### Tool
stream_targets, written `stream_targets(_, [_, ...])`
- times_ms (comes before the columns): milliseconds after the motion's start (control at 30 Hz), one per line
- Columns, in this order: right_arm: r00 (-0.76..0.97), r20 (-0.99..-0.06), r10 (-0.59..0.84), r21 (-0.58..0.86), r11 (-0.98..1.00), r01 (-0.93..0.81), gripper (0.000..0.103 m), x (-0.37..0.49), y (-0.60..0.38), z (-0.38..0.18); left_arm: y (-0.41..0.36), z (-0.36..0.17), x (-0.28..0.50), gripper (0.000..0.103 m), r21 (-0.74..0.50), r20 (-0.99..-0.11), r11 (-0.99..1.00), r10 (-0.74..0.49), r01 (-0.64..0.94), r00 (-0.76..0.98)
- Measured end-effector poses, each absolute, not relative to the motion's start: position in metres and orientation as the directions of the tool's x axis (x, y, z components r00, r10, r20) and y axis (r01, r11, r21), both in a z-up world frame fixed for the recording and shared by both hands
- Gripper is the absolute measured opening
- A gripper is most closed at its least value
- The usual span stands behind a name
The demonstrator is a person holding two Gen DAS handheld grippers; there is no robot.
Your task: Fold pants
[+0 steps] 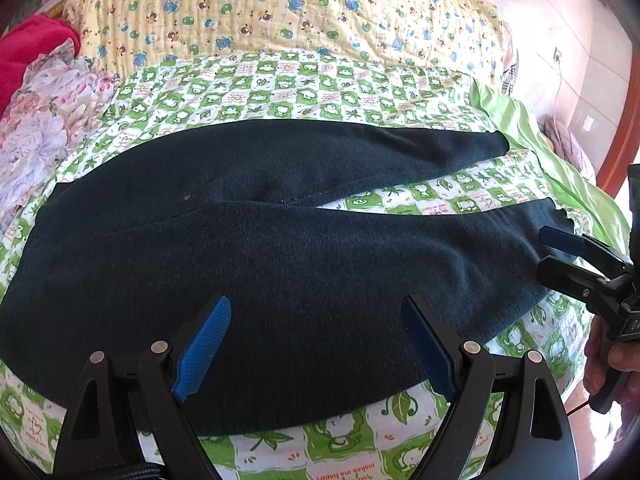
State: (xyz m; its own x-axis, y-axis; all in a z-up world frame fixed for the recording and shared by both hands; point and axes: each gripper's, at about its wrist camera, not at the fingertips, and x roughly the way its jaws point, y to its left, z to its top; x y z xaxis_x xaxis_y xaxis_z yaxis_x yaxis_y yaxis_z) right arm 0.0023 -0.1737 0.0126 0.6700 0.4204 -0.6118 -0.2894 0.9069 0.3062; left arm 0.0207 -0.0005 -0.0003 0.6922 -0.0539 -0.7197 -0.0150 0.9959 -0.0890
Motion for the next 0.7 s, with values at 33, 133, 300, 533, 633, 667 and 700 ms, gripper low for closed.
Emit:
stream_targets(33, [0.669, -0.611, 0.423, 0.313, 0.906, -0.286, 0.101, 0.004, -0.176, 0.013, 0.0, 0.0, 0.022, 0.088, -0.088, -0.72, 0.996, -0.055, -0.013, 0.692])
stream_targets(133, [0.666, -0.614, 0.423, 0.322, 0.905, -0.277, 0.101, 0.01, -0.18, 0.014, 0.001, 0.002, 0.028, 0.088, -0.088, -0.72, 0.996, -0.061, -0.003, 0.691])
stream_targets(300, [0.667, -0.613, 0.424, 0.337, 0.904, -0.265, 0.101, 0.021, -0.19, 0.017, 0.004, 0.004, 0.039, 0.088, -0.103, -0.725, 0.995, -0.084, 0.014, 0.684])
stream_targets(533, [0.674, -0.606, 0.423, 0.363, 0.901, -0.239, 0.101, 0.043, -0.209, 0.021, 0.005, 0.007, 0.063, 0.088, -0.094, -0.734, 0.995, -0.098, 0.042, 0.672])
stream_targets(633, [0.679, -0.609, 0.41, 0.357, 0.906, -0.227, 0.101, 0.055, -0.219, 0.023, 0.006, 0.01, 0.076, 0.088, -0.089, -0.738, 0.994, -0.105, 0.058, 0.667])
stream_targets(667, [0.683, -0.609, 0.403, 0.351, 0.909, -0.223, 0.101, 0.061, -0.224, 0.025, 0.007, 0.012, 0.082, 0.088, -0.087, -0.738, 0.994, -0.109, 0.067, 0.665])
stream_targets(700, [0.685, -0.608, 0.401, 0.351, 0.91, -0.221, 0.101, 0.065, -0.228, 0.027, 0.007, 0.014, 0.087, 0.088, -0.086, -0.74, 0.993, -0.114, 0.075, 0.663])
